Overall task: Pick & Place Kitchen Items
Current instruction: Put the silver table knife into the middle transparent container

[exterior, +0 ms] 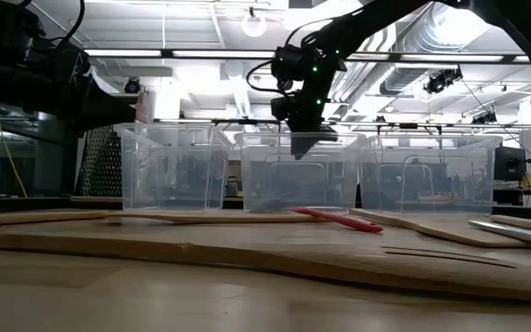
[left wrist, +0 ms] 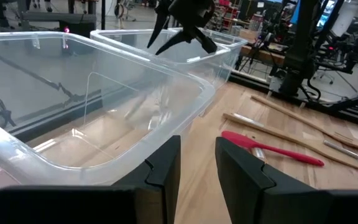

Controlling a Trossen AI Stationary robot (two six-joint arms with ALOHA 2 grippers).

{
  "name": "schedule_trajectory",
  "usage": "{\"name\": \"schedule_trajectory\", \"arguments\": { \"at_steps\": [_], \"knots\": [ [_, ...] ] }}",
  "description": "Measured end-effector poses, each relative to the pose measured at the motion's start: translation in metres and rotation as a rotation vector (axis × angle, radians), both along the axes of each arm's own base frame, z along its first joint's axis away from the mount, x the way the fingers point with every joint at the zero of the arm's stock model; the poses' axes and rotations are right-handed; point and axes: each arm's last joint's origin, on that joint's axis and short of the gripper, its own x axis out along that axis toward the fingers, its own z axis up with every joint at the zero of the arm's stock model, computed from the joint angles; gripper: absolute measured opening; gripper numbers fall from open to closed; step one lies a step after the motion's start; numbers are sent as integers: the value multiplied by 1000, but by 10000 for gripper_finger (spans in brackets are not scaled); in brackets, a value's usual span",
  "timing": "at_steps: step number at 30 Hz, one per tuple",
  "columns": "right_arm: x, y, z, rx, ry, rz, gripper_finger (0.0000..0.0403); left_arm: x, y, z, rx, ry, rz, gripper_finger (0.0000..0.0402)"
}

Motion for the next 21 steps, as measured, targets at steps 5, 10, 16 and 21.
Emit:
{"name": "schedule_trajectory", "arguments": {
  "at_steps": [5, 10, 16, 21],
  "knots": [
    [1, 0, 3, -7, -18, -4, 95, 0, 0, 0, 0, 0, 0, 101],
    [-2, 2, 21, -32, -101, -43, 107, 0, 0, 0, 0, 1, 0, 101],
    [-9, 18, 50, 56, -272, -130, 129, 0, 0, 0, -1, 2, 0, 101],
    [-15, 38, 75, 177, -472, -378, 157, 0, 0, 0, -1, 3, 1, 101]
  ]
}}
